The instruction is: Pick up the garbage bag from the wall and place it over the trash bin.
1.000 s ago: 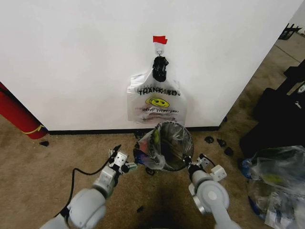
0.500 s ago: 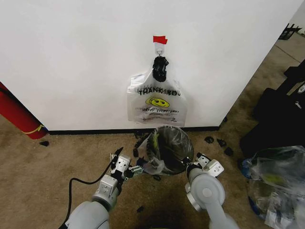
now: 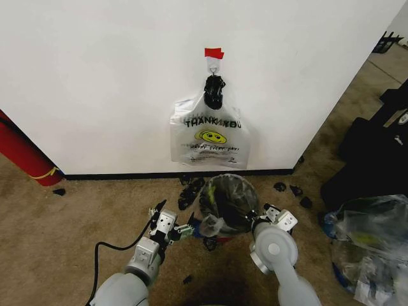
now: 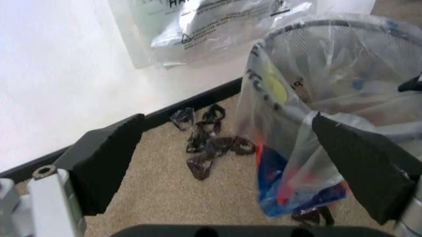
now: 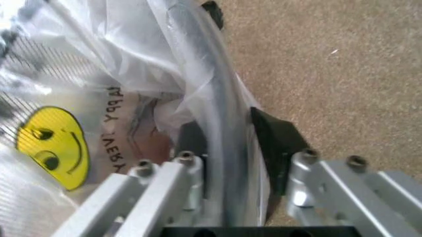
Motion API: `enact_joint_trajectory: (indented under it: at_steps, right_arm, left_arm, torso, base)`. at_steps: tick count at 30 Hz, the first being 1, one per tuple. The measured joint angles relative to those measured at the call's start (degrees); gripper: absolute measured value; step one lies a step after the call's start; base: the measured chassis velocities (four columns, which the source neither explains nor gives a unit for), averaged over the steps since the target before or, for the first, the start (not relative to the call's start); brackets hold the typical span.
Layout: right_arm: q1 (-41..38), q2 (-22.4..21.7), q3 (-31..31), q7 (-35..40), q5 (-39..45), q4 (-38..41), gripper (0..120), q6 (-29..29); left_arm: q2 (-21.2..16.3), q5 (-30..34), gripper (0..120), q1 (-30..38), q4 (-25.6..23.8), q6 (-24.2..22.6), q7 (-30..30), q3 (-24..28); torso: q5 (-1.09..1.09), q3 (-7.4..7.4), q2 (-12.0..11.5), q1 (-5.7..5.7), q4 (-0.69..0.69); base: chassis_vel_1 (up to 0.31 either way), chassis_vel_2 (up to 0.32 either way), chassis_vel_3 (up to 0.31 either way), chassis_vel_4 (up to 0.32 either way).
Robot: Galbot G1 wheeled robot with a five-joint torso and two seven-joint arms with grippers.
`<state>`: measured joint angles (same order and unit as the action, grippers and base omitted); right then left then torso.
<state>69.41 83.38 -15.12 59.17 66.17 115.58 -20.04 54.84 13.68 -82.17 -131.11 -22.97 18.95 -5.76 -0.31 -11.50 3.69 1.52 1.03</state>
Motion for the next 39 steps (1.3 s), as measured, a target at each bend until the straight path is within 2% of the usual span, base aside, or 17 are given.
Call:
enact_joint_trajectory:
  at_steps: [1, 5, 7, 13, 15, 18, 21, 26, 32, 35, 38, 39]
  right_arm:
    - [0.1, 0.0, 0.0, -0.1, 0.0, 0.1, 27, 0.0]
    - [1.5, -0.5, 0.3, -0.4, -0.6, 1.8, 47, 0.1]
    - [1.8, -0.6, 0.3, -0.5, -0.6, 2.2, 49, 0.1]
    - [4.6, -2.5, -2.1, -2.9, 0.7, 7.2, 77, 0.3]
    - [4.7, -2.6, -2.3, -3.1, 0.9, 7.5, 77, 0.3]
    - [5.4, -3.2, -3.6, -4.2, 2.0, 9.5, 91, 0.2]
    - [5.5, -3.7, -3.9, -4.3, 2.1, 9.7, 99, 0.0]
    - [5.9, -4.0, -2.0, -4.3, -0.5, 7.8, 100, -0.2]
    - [7.7, -7.7, -0.2, -7.7, -6.3, 5.5, 100, -0.3]
    - [8.4, -11.5, -1.9, -15.2, -8.8, 2.8, 100, 0.4]
    - [8.3, -14.0, -6.0, -26.5, -6.4, 0.8, 100, -2.2]
    - [8.3, -14.0, -6.0, -26.5, -6.4, 0.8, 100, -2.2]
  left_arm:
    - [0.0, 0.0, 100, 0.0, 0.1, 0.1, 0.0, 0.0]
    - [0.3, -0.4, 100, -0.1, 0.8, 0.7, 0.0, 0.0]
    - [0.4, -0.5, 100, -0.2, 0.9, 0.8, 0.0, 0.1]
    - [1.1, -1.6, 100, -1.1, 1.5, 1.6, 0.0, 0.2]
    - [1.1, -1.7, 100, -1.2, 1.6, 1.7, 0.0, 0.2]
    - [1.2, -2.2, 100, -1.7, 1.8, 2.1, 0.0, 0.2]
    - [1.2, -2.4, 100, -2.1, 1.7, 2.4, 0.0, 0.2]
    - [1.1, -2.4, 100, -2.3, 1.6, 2.7, 0.0, 0.2]
    - [0.9, -2.6, 100, -2.7, 1.6, 3.4, 0.0, 0.1]
    - [0.9, -2.6, 100, -2.9, 1.6, 3.9, 0.2, 0.0]
    - [0.9, -2.7, 100, -3.0, 2.0, 4.4, 0.4, 0.0]
    - [0.9, -2.7, 100, -3.0, 2.0, 4.4, 0.4, 0.0]
  torso:
    - [0.0, 0.0, 0.0, 0.0, 0.0]
    - [0.01, 0.0, 0.0, 0.0, 0.0]
    - [0.0, 0.0, 0.0, 0.0, 0.0]
    - [0.0, 0.0, 0.0, 0.0, 0.0]
    - [0.0, 0.0, 0.0, 0.0, 0.01]
    - [0.0, 0.0, 0.0, 0.0, 0.01]
    - [0.01, 0.0, 0.0, 0.0, 0.0]
    - [0.01, 0.0, 0.0, 0.0, 0.0]
    - [0.0, 0.0, 0.0, 0.0, 0.01]
    - [0.01, -0.01, 0.0, 0.0, 0.0]
    - [0.01, 0.0, 0.0, 0.0, 0.0]
    - [0.01, 0.0, 0.0, 0.0, 0.0]
  base:
    - [0.0, 0.0, 0.0, 0.0]
    - [0.0, 0.0, 0.0, 0.0]
    - [0.0, 0.0, 0.0, 0.0]
    - [0.0, 0.0, 0.0, 0.0]
    - [0.0, 0.0, 0.0, 0.0]
    - [0.0, 0.0, 0.0, 0.0]
    - [0.0, 0.0, 0.0, 0.0]
    - [0.0, 0.0, 0.0, 0.0]
    - [0.0, 0.0, 0.0, 0.0]
    - [0.0, 0.0, 0.0, 0.0]
    - [0.0, 0.0, 0.0, 0.0]
    - [0.0, 0.0, 0.0, 0.0]
